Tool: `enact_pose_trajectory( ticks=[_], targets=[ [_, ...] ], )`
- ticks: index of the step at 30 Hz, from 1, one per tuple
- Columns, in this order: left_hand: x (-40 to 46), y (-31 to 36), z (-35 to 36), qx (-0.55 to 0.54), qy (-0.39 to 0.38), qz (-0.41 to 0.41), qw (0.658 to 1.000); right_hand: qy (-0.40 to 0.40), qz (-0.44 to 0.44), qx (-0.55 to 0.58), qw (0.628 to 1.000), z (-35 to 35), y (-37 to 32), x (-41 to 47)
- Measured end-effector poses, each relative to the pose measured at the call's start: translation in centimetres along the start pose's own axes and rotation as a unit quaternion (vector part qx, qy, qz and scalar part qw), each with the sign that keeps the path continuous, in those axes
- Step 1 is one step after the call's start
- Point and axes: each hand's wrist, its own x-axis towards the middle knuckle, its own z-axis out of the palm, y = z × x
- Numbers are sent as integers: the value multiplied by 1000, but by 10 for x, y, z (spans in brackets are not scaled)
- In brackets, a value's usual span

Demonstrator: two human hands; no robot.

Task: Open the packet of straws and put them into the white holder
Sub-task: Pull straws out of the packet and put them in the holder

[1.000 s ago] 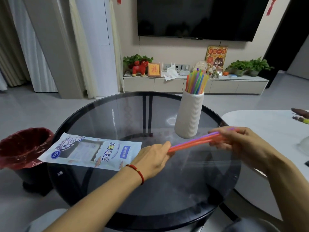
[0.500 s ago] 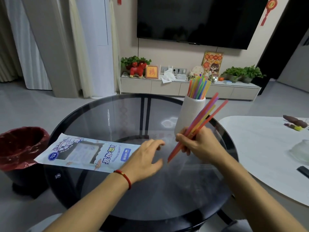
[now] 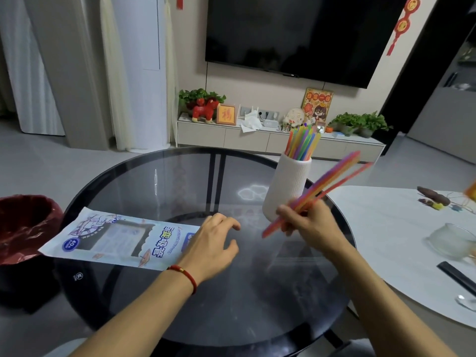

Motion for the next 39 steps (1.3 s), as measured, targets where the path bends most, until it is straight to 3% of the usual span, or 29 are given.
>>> enact_pose_trajectory(
  ticks=[5, 9, 13, 19, 27, 30, 35, 39],
  targets=[
    [2, 4, 0, -29, 35, 1, 999, 232, -22, 210, 950, -40, -33, 38],
    [1, 2, 0, -24, 44, 5, 999, 307, -78, 93, 944, -63, -48, 66],
    [0, 3, -3, -24, 44, 0, 999, 281, -86, -46, 955, -68, -55, 84],
    [-1, 7, -1, -17, 43, 7, 999, 218, -67, -170, 959, -69, -66, 105],
    [0, 4, 3, -10, 51, 26, 998, 187, 8, -169, 968, -69, -89, 123],
    [0, 3, 3, -8, 50, 28, 998, 214, 6, -169, 962, -70, -93, 127],
    [-1, 2, 3, -12, 50, 29, 998, 180, 10, -199, 963, -68, -88, 128],
    [-1, 2, 3, -13, 50, 29, 998, 224, -28, -180, 957, -70, -96, 130]
  ],
)
